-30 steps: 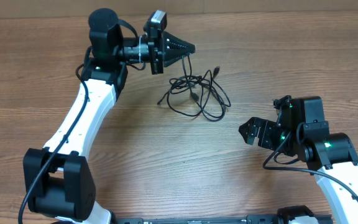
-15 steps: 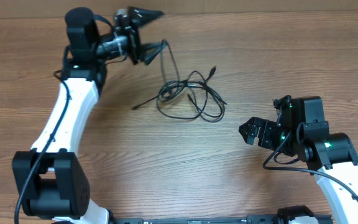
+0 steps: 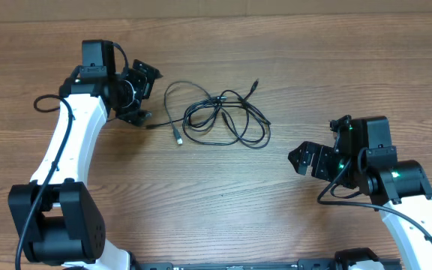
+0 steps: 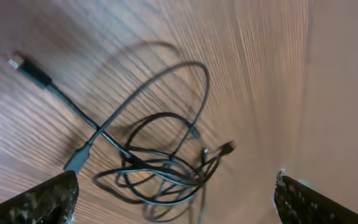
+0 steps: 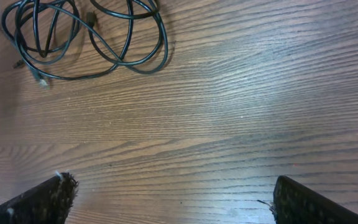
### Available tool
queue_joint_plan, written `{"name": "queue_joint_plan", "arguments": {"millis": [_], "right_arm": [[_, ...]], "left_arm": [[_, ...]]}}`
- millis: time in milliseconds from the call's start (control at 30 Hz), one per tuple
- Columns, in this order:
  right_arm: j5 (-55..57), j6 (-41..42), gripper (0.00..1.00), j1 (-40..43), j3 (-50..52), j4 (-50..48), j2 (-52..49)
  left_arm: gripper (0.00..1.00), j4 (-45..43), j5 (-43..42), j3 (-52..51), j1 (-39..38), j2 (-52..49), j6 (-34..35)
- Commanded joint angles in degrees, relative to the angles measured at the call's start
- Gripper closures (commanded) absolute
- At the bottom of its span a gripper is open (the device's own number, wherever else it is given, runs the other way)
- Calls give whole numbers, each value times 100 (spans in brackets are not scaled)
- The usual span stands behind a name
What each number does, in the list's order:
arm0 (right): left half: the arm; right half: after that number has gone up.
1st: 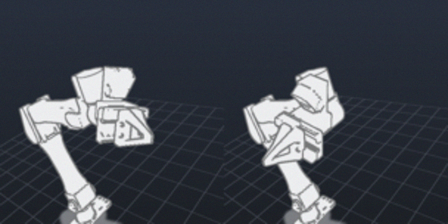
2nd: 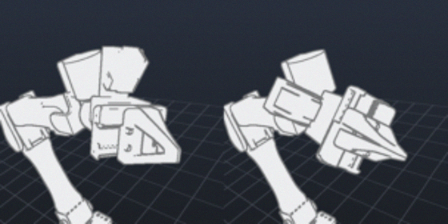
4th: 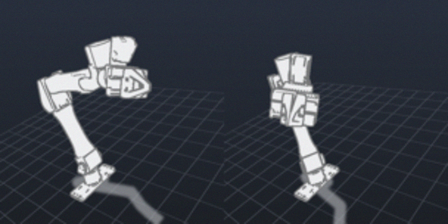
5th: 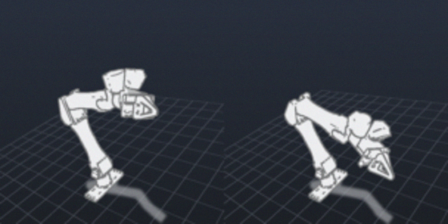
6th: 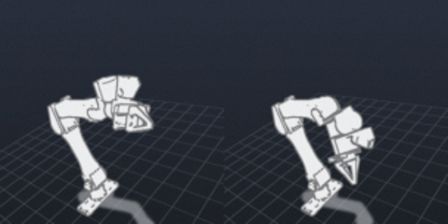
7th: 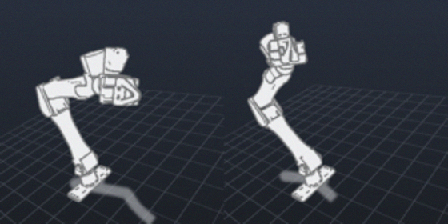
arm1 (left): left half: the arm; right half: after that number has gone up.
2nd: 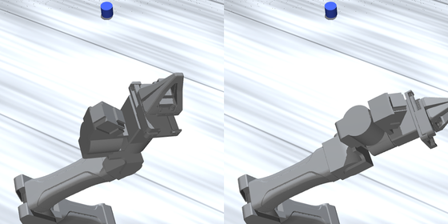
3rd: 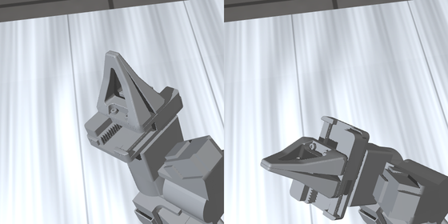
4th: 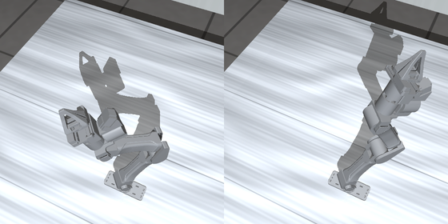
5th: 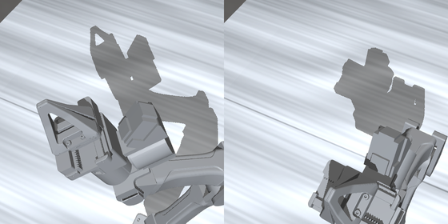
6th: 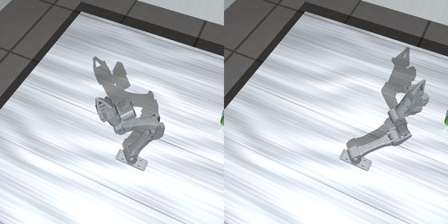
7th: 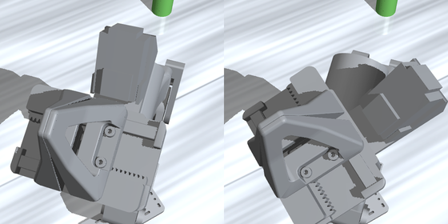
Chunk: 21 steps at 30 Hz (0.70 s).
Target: Untangle cables
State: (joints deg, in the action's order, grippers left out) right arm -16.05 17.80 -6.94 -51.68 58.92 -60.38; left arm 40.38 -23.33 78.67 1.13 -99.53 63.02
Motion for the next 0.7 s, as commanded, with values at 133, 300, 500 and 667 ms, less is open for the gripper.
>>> {"name": "queue_joint_plan", "arguments": {"millis": [133, 300, 500, 667], "right_arm": [[61, 0, 0, -9, -2, -57, 50], [61, 0, 0, -9, -2, -94, 50], [59, 2, 0, -9, -2, -92, 50], [59, 2, 0, -9, -2, -92, 50]], "left_arm": [[0, 107, -476, 28, -428, 116, -3668], [0, 140, -79, 28, -951, 116, -4758], [0, 87, 962, 26, -1611, 79, -5156], [0, -146, 1438, 24, -2059, -48, -5431]]}}
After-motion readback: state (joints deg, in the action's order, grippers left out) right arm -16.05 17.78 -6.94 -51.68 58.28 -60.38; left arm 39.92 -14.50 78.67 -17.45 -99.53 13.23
